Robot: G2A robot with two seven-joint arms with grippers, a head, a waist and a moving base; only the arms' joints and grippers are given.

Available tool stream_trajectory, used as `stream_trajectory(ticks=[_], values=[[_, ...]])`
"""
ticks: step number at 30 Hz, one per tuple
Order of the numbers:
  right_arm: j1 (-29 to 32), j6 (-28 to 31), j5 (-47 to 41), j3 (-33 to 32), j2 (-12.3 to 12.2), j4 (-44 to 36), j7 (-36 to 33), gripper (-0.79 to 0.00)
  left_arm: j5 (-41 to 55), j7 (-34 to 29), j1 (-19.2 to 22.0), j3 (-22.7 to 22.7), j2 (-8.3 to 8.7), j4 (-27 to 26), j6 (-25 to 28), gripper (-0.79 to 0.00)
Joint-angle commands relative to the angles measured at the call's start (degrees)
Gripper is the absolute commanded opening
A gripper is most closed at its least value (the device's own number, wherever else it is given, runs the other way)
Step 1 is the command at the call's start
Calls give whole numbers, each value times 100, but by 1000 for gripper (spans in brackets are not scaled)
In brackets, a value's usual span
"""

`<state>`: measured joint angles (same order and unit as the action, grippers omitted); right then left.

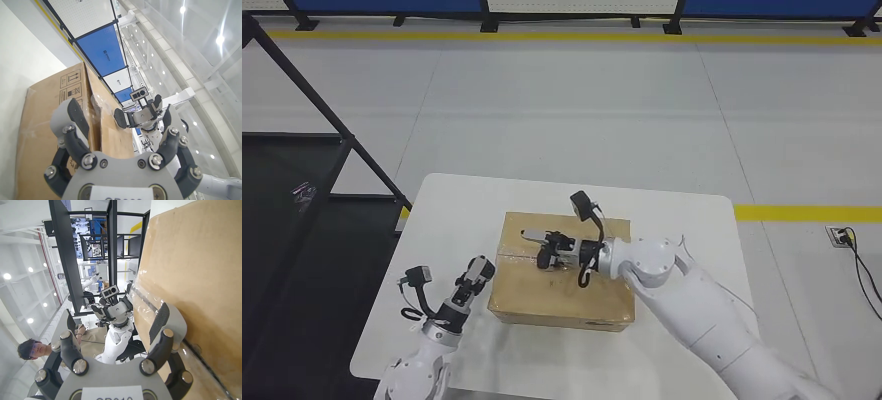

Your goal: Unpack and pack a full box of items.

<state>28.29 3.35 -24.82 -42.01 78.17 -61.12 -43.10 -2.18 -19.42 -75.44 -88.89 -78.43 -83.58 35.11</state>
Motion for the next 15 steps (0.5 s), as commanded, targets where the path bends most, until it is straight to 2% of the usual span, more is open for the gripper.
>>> stream_trajectory(ticks=[1, 15], values=[[-40, 4, 4, 39, 44, 16, 14, 0, 25, -15, 15, 29, 5, 17, 3, 0], [-138, 183, -116, 68, 285, 178, 43, 0, 355, -259, 139, 251, 46, 203, 54, 0]])
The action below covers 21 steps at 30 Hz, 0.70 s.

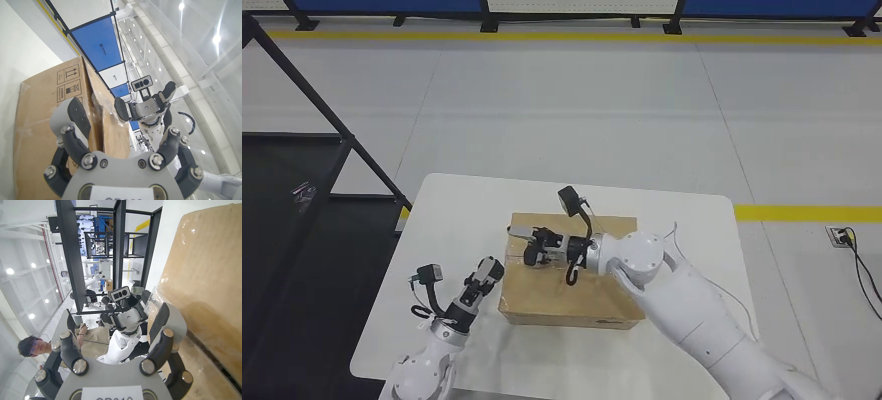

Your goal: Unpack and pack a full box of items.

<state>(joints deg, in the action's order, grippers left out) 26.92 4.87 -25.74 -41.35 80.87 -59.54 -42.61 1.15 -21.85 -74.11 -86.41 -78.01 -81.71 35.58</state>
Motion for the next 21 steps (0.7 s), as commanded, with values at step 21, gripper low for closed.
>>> stream_trajectory(ticks=[21], values=[[-443, 265, 59, 253, 450, 1178, -589, 0, 431, 151, -15, -442, 139, 331, 126, 0]])
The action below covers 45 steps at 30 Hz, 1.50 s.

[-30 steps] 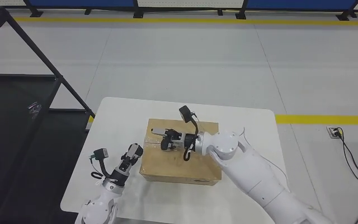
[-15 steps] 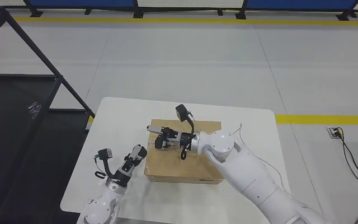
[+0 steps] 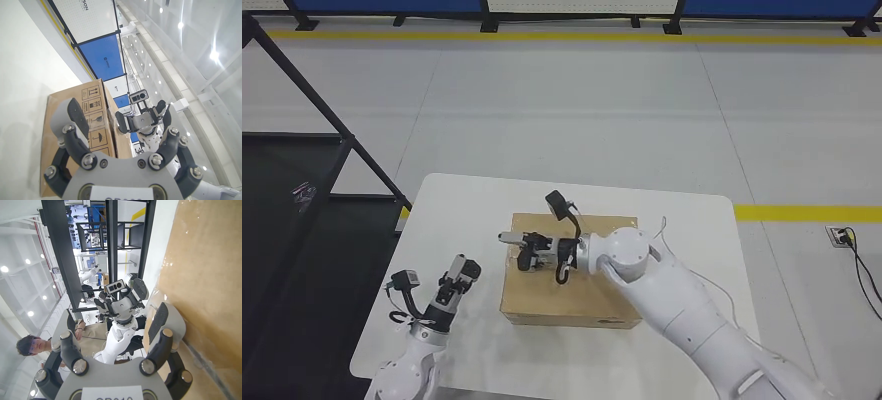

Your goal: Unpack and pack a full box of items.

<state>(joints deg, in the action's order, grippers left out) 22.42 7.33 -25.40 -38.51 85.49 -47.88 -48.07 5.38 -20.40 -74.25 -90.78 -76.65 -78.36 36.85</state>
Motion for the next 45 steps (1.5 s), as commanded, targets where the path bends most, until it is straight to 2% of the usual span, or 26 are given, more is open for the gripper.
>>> stream_trajectory(ticks=[1, 11, 26, 37, 45], values=[[10, 39, 85, -65, -30, 18, -95, 0, 16, 8, -4, -6, 7, -8, -4, 0], [414, 129, 646, -789, -435, -440, -479, 0, -48, 73, -39, 78, 29, -113, -47, 0], [1525, -429, 1469, -2341, -1137, -1842, -708, 0, -52, 168, -94, 127, 66, -146, -82, 0], [2300, -360, 1452, -3342, -1441, -2723, -724, 0, -125, 216, -19, 232, 83, -160, -179, 0], [2586, -411, 1435, -3786, -1577, -2945, -781, 0, -136, 241, 14, 238, 103, -128, -201, 0]])
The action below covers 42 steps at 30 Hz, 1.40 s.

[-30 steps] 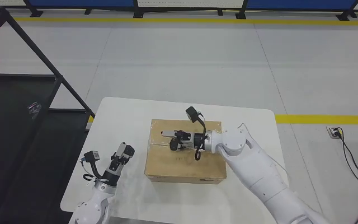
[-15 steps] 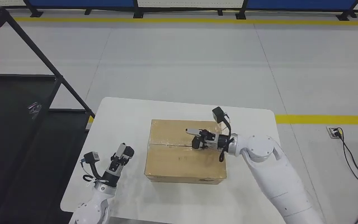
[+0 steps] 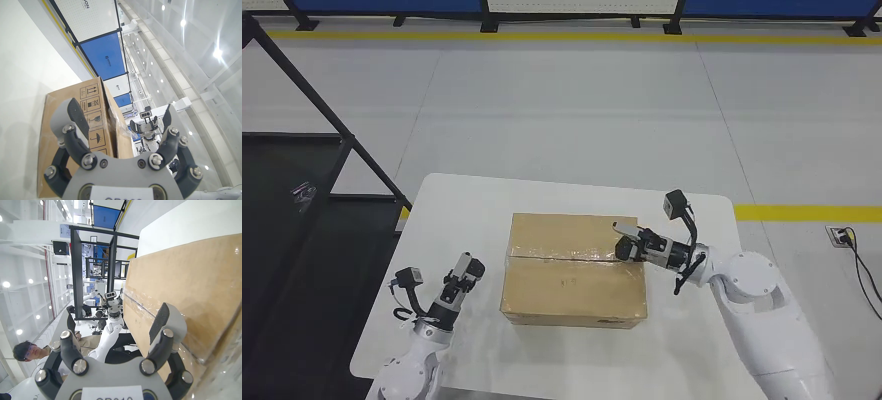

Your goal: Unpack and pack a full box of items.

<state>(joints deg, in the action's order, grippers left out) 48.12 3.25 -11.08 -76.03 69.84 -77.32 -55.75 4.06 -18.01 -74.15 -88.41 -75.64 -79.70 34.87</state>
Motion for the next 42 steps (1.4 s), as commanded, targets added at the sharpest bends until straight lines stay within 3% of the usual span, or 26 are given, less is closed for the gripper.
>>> stream_trajectory(ticks=[1, 13, 21, 42], values=[[36, -20, 11, -65, -25, 0, -27, 0, -3, 4, 9, 3, 5, 13, -4, 0], [271, -130, 199, -460, -189, -39, -81, 0, 8, -2, 107, 69, 26, 97, -31, 0], [594, 102, -210, -810, -286, -295, -339, 0, -11, 8, 184, 125, 37, 142, -72, 0], [275, -215, 113, -371, -377, 295, -532, 0, -45, 85, 301, 263, 57, 190, -150, 0]])
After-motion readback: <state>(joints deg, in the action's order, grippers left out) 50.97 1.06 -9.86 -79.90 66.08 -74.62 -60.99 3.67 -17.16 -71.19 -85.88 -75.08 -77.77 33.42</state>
